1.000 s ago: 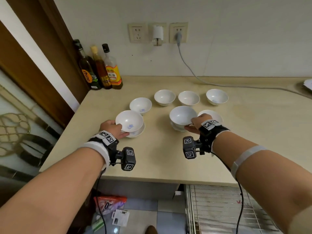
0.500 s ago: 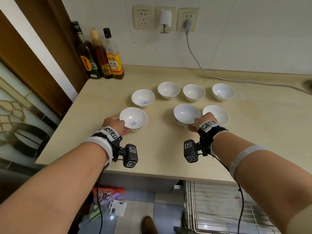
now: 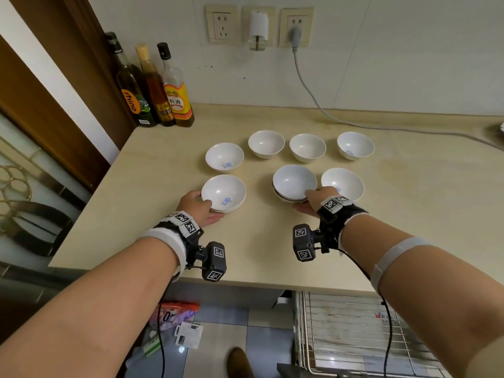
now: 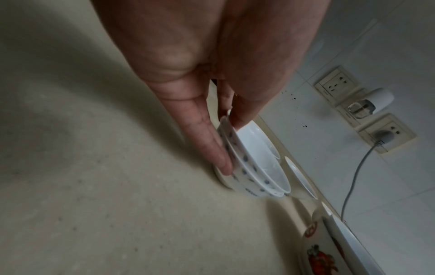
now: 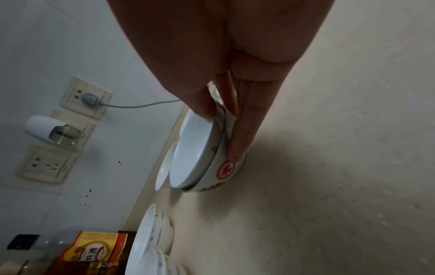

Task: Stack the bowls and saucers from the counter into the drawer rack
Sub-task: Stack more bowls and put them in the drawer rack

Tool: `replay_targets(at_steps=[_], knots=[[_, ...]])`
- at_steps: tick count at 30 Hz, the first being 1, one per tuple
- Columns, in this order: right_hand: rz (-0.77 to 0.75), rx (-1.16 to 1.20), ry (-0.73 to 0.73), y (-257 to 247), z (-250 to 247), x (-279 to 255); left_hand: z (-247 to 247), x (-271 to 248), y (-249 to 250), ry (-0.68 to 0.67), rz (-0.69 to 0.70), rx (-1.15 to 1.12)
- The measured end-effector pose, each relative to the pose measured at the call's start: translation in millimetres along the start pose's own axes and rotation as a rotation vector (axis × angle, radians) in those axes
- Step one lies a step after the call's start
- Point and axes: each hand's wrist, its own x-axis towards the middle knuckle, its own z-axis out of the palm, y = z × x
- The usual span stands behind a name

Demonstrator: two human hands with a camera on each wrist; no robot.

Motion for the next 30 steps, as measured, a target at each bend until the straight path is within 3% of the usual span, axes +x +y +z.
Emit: replay_targets(at_steps=[5,8,12,17,23,26,30], knots=[[0.111,0.143,0.041,11,-18,-11,21,-5,-3,-0.086,-0.009,0.001],[0.171,0.168,0.140,26,-39,-7,33,-7,-5,-0.103,-0.015,-0.022],[0.160,0.271,0.239,36,-68,10,43,-6,-9,-0.079,0.001,-0.040],[0.112,0.166,0.197,29,-88,27,49,-8,-11,-0.046,-0.001,-0.042],[-0.066,0.297,0.226,-3,-91,-2,49,-15,-6,0.021,0.041,-0.015],[-0.155,0.290,0.136,-27,-85,-13,51,-25,14,0.020,0.083,-0.071],[-0.163,0.188,-0.011,-47,-64,-28,62,-44,54,-0.040,0.173,-0.146]])
